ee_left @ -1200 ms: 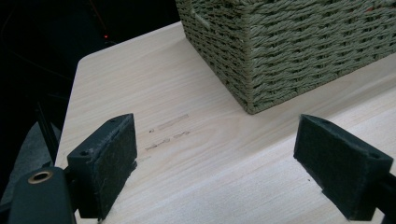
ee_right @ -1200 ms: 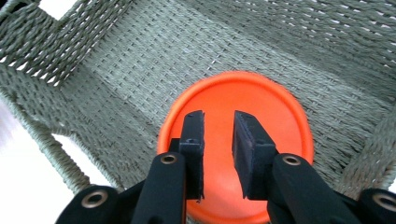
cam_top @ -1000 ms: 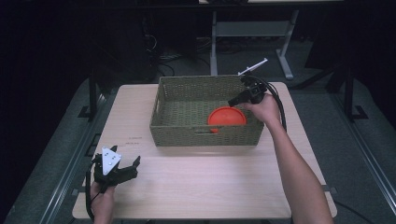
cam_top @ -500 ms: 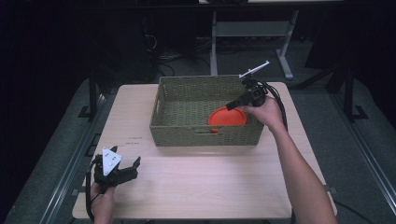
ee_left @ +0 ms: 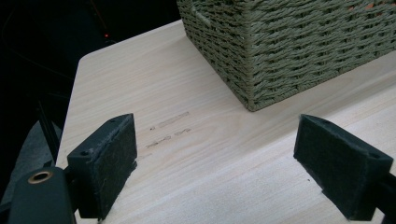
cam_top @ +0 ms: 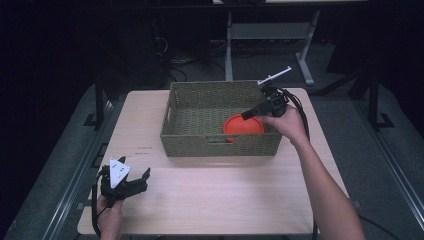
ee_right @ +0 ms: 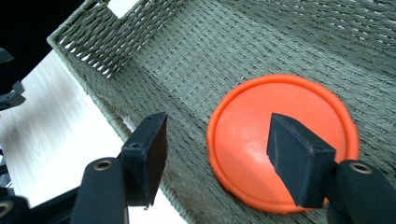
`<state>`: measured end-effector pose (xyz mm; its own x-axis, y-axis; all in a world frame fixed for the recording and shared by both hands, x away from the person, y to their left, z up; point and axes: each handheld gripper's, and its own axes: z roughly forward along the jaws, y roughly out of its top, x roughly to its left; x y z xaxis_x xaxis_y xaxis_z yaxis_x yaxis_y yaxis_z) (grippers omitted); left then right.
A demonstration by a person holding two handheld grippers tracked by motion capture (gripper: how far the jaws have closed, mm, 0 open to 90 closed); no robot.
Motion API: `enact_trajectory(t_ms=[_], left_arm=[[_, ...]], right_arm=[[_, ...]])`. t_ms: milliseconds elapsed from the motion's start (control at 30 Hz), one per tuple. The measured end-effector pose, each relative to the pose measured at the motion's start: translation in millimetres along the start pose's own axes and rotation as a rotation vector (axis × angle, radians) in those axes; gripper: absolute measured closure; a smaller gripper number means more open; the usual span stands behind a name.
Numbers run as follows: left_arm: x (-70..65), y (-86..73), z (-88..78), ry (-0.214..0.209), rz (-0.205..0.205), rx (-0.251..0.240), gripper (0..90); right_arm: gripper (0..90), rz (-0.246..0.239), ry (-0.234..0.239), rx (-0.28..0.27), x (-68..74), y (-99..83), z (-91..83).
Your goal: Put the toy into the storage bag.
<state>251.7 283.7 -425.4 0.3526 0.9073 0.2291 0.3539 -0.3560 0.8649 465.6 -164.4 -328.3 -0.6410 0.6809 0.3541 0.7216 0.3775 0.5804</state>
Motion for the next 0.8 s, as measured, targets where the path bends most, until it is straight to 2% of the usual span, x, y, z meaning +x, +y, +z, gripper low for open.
enact_trajectory(t_ms=[200, 400, 800], left_arm=[[0.1, 0.1, -0.3, 0.002, 0.001, 0.003, 12.8], [0.7, -0.1, -0.2, 0.004, 0.000, 0.003, 12.8], [0.5, -0.1, -0.2, 0.004, 0.002, 0.004, 12.8]], right_arm=[[35.1, 0.008, 0.017, -0.004, 1.7, -5.4, -4.5], [32.2, 0.003, 0.045, -0.037, 8.7, -8.4, -12.1], [30.9, -0.004, 0.048, -0.036, 11.4, -18.8, -19.4]])
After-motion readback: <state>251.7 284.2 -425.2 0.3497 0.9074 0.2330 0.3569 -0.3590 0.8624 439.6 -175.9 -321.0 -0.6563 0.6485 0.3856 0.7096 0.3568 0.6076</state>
